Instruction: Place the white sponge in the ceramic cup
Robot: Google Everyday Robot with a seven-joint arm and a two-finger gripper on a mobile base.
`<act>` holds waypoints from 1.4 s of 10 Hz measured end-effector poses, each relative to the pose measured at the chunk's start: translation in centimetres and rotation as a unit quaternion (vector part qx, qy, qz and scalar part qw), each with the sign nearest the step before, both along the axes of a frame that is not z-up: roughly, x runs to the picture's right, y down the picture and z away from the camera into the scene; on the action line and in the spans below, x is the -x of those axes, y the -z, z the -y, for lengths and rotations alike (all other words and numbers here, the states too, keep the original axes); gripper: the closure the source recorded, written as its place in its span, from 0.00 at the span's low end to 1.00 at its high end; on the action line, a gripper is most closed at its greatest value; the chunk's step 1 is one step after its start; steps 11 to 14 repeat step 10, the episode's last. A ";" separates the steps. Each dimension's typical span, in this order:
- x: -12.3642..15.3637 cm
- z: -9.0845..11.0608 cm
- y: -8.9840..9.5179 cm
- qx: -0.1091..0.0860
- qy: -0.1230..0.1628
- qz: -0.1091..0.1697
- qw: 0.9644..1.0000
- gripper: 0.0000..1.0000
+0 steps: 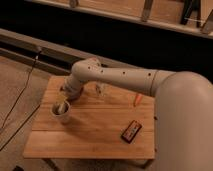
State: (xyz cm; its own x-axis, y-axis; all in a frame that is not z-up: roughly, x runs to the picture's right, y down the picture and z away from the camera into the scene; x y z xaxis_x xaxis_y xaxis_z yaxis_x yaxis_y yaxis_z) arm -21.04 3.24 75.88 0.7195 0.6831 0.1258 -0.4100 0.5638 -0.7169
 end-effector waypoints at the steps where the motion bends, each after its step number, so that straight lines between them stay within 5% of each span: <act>1: -1.3 0.7 -0.1 0.008 -0.001 -0.028 1.000 0.26; 3: -3.7 1.4 -1.0 0.022 0.001 -0.097 0.995 0.26; 5: -6.6 1.9 -2.8 0.019 0.009 -0.190 0.982 0.26; 7: -8.9 1.9 -4.3 0.012 0.024 -0.287 0.957 0.26; 9: -9.8 2.2 -4.7 0.004 0.029 -0.338 0.941 0.26; 14: -10.0 2.3 -4.6 0.003 0.029 -0.343 0.939 0.26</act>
